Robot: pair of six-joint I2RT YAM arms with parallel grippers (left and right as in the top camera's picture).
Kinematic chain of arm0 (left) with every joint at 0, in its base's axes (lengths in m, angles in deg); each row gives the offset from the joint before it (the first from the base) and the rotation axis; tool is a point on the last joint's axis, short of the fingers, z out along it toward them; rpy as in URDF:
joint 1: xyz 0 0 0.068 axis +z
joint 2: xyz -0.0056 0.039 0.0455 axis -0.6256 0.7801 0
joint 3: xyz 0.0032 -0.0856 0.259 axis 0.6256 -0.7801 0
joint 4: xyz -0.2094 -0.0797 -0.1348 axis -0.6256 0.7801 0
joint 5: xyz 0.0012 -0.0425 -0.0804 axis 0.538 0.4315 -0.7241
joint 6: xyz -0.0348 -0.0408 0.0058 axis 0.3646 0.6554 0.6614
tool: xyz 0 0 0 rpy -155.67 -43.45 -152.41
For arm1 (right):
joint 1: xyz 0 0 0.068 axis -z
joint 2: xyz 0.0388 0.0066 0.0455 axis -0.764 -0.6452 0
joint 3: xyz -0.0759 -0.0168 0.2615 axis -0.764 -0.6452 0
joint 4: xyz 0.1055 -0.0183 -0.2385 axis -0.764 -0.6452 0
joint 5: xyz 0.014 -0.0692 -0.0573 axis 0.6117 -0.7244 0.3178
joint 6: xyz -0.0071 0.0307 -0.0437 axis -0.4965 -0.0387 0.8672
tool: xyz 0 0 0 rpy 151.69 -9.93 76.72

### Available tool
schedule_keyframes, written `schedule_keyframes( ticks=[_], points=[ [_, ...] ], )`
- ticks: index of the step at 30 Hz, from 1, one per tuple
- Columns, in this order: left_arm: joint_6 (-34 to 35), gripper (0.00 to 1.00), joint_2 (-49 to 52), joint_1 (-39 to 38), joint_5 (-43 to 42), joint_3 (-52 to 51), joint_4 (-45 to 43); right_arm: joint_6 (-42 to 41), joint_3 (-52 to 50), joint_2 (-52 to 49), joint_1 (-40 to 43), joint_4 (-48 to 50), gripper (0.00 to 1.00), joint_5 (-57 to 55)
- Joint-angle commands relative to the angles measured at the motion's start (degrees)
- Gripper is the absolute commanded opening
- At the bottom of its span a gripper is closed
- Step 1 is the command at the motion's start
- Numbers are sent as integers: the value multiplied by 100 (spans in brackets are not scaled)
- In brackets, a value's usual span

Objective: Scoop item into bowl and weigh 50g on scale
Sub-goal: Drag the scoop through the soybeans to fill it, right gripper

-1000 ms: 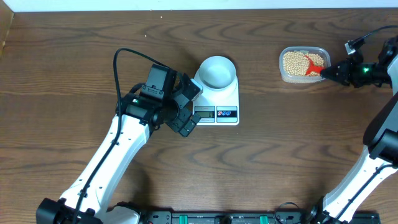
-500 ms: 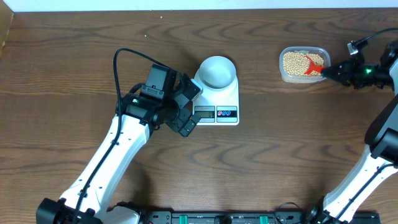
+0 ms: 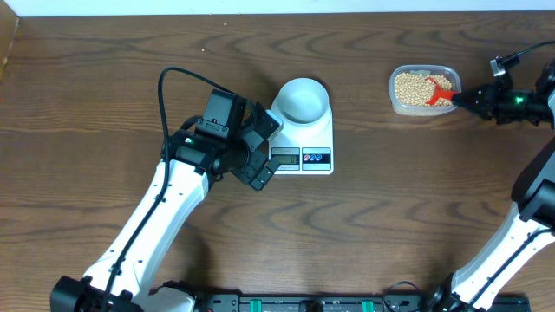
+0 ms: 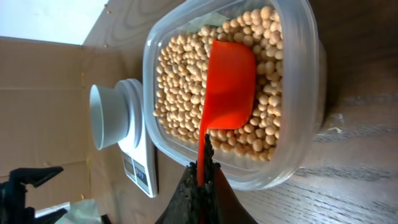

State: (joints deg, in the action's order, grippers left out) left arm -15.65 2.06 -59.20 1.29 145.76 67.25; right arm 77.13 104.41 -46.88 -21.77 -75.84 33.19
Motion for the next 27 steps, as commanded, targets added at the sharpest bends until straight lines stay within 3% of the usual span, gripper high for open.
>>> schedule_keyframes(
  ticks=[1,27],
  points=[
    [-52,98,-55,0,-90,168,22,111,-37,-131,59,-4,1,382],
    [-52,98,-55,0,-90,168,22,321,-37,-131,203,-2,1,881]
  ],
)
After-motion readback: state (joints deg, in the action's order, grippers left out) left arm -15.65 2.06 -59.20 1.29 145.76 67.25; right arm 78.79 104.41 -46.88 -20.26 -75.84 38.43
